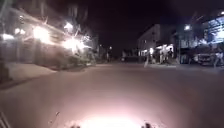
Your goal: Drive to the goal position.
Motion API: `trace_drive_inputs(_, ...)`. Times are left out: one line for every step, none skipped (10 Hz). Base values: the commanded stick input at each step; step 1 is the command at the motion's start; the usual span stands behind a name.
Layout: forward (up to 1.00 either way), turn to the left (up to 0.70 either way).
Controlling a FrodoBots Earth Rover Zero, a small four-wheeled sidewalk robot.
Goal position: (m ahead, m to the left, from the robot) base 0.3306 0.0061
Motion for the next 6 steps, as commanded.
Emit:
trace_drive_inputs(0.7,0.0)
trace_drive_inputs(0.7,0.0)
trace_drive_inputs(0.7,0.0)
trace_drive_inputs(0.7,0.0)
trace_drive_inputs(0.7,0.0)
trace_drive_inputs(0.7,0.0)
